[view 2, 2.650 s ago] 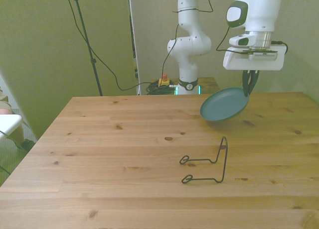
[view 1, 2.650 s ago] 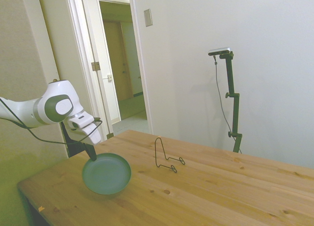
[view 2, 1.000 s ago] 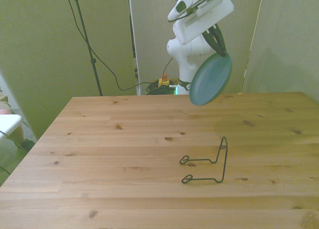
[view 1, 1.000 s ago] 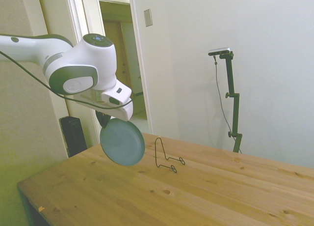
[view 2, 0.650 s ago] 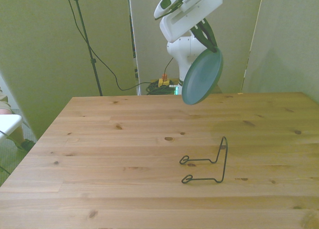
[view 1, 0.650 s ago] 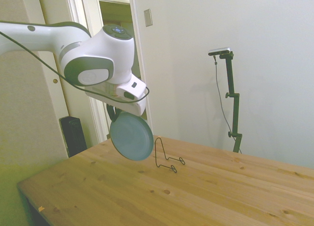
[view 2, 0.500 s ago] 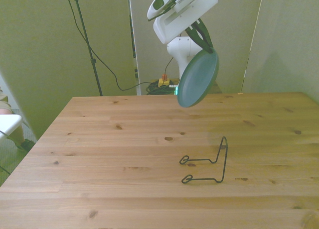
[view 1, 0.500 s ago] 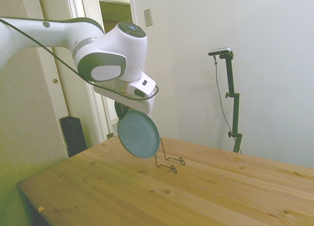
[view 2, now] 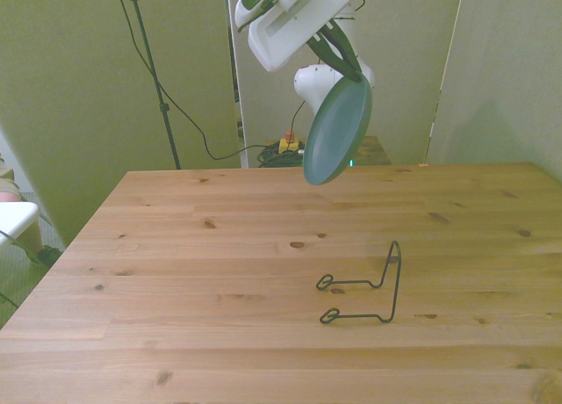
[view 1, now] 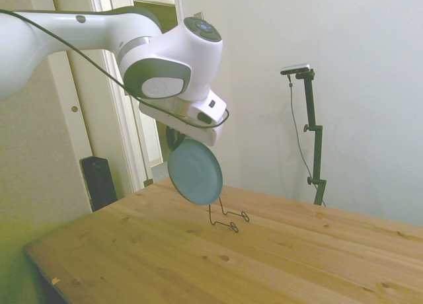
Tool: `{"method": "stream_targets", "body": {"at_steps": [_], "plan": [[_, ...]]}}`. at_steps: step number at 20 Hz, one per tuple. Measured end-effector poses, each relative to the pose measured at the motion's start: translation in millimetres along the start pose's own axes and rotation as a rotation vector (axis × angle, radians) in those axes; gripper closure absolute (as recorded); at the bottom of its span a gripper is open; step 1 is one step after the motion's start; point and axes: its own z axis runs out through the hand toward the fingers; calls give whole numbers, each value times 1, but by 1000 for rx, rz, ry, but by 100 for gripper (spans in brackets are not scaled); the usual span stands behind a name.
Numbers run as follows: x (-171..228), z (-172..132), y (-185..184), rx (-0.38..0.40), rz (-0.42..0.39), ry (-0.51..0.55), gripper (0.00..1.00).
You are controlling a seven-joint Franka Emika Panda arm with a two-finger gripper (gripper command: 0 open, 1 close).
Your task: Load the plate
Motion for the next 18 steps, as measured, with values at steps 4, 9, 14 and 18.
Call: {"method": "stream_targets", "body": {"at_steps": [4, 9, 14, 18], "plan": [[24, -7, 10, 35, -17, -26, 100], [49, 11, 12, 34, -27, -48, 100], [57, 27, 8, 31, -35, -62, 100], [61, 37, 4, 24, -42, -51, 100]]}}
